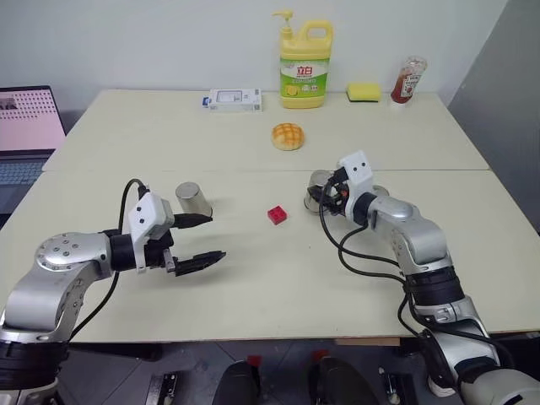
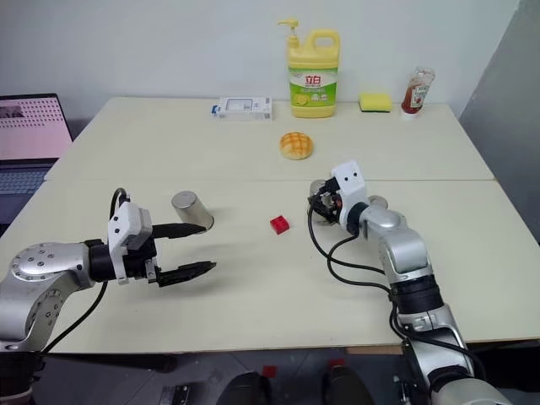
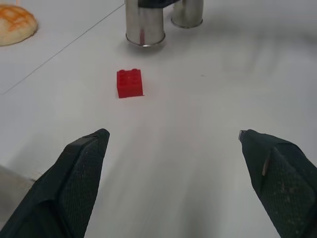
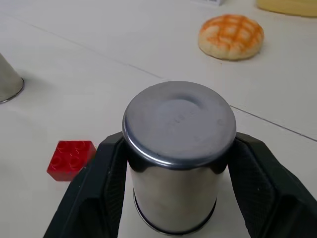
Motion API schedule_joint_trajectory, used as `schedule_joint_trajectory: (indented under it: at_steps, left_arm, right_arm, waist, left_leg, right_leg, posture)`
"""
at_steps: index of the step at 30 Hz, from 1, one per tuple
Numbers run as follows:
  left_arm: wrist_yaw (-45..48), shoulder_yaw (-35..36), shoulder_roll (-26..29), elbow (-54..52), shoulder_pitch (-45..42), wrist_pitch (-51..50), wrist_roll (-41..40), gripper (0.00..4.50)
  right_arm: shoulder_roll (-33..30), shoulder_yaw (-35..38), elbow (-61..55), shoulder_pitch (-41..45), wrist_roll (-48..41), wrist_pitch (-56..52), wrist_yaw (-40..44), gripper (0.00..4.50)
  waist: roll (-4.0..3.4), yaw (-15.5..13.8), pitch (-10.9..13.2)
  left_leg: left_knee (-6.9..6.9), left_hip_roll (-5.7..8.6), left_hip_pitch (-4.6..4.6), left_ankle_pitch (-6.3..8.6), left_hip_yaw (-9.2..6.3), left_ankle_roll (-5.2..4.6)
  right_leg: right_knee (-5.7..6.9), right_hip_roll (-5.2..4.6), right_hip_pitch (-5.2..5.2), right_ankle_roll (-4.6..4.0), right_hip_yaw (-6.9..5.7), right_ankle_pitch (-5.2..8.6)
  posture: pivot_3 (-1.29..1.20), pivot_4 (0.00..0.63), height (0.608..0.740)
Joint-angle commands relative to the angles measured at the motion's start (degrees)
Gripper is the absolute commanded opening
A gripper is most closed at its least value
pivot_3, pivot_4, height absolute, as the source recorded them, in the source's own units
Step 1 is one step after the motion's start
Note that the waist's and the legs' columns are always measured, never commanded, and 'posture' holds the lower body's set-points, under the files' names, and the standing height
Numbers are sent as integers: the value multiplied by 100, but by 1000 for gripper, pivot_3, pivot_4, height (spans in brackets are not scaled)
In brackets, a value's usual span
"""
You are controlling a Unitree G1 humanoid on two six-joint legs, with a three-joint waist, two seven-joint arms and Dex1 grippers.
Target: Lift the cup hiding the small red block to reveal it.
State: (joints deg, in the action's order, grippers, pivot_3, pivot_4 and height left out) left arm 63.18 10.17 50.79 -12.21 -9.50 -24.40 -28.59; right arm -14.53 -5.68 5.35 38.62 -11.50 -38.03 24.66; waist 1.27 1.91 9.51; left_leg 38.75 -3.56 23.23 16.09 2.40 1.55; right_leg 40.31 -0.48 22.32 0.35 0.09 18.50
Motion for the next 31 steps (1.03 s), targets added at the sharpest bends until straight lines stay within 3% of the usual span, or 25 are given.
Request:
schedule_joint_trajectory:
  at_steps: [1,4,10,13,22,31]
  left_arm:
    - [-5,-2,-11,8,-101,80,26,4500]
    - [-19,4,-5,12,-105,80,35,4500]
    - [-218,58,5,-27,-86,41,121,4500]
    - [-435,120,9,-52,-29,69,241,4500]
    - [-744,536,243,-270,352,-338,210,4500]
    - [-656,691,316,-344,371,-561,1,4500]
  right_arm:
    - [104,66,-65,-6,-4,100,-61,3777]
    - [156,234,-164,28,-31,150,-171,4433]
    - [-20,752,-953,299,-147,366,-379,4433]
    - [-326,885,-1685,116,-382,361,-54,4433]
    - [-1948,1607,-3900,-2247,-1530,144,1550,4433]
    - [-2554,2257,-4453,-3997,-2162,-73,1903,4433]
  waist:
    - [0,-2,0]
    - [0,-8,0]
    - [-1,-17,1]
    - [-1,-20,1]
    - [2,-37,-1]
    - [5,-23,0]
  left_leg:
    - [0,0,0,0,1,0]
    - [0,0,0,0,8,0]
    - [1,1,-1,0,19,0]
    - [0,0,-1,0,22,0]
    - [-10,0,0,3,34,-1]
    - [-11,-1,-33,2,53,-1]
  right_leg:
    - [0,0,0,0,1,0]
    - [0,0,1,0,8,0]
    - [-1,-1,3,0,21,0]
    - [0,-1,6,1,24,0]
    - [-29,-3,-1,1,34,0]
    - [-20,1,-18,4,52,0]
  posture:
    - [0,150,740]
    - [0,150,740]
    - [0,150,740]
    - [0,150,740]
    - [0,150,740]
    - [0,150,740]
